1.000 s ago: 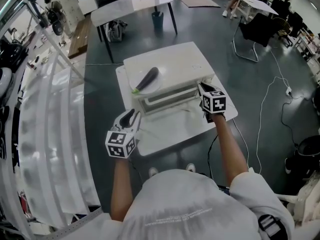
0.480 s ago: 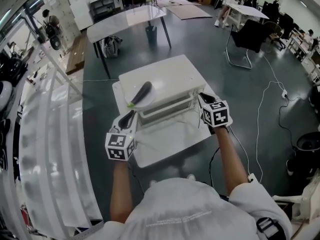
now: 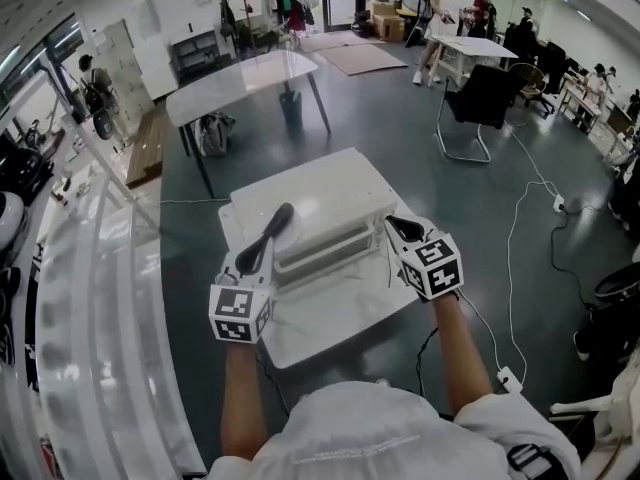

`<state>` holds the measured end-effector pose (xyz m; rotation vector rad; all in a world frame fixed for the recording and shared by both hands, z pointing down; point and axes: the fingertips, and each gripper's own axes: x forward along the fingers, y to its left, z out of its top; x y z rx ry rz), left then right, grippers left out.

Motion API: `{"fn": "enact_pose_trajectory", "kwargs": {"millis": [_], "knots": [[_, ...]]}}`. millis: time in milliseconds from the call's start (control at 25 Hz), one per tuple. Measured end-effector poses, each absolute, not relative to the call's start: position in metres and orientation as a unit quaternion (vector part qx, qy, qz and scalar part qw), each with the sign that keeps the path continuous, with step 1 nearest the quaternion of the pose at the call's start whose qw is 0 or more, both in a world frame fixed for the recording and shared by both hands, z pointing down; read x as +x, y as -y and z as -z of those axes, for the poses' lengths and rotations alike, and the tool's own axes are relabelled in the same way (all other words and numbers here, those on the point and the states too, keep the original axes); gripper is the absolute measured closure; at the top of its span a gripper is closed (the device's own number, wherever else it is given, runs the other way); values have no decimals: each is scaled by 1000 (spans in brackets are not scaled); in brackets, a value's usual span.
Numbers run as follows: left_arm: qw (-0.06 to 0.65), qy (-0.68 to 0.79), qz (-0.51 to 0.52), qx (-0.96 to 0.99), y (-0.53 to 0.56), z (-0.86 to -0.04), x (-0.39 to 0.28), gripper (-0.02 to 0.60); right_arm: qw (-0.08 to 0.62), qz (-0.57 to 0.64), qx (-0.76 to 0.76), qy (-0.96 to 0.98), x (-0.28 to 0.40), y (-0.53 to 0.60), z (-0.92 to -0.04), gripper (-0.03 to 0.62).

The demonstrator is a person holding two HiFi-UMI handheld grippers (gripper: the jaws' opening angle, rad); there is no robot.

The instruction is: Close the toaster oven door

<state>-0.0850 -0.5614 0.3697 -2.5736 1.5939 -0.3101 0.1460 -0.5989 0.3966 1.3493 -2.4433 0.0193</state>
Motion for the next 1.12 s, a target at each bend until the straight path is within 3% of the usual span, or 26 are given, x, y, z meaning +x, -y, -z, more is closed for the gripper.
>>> {"fn": "enact_pose_trajectory", "kwargs": {"millis": [1120], "knots": [[99, -513, 118, -844, 547, -330, -78, 563, 149, 61, 435, 886, 113, 578, -336, 579]]}}
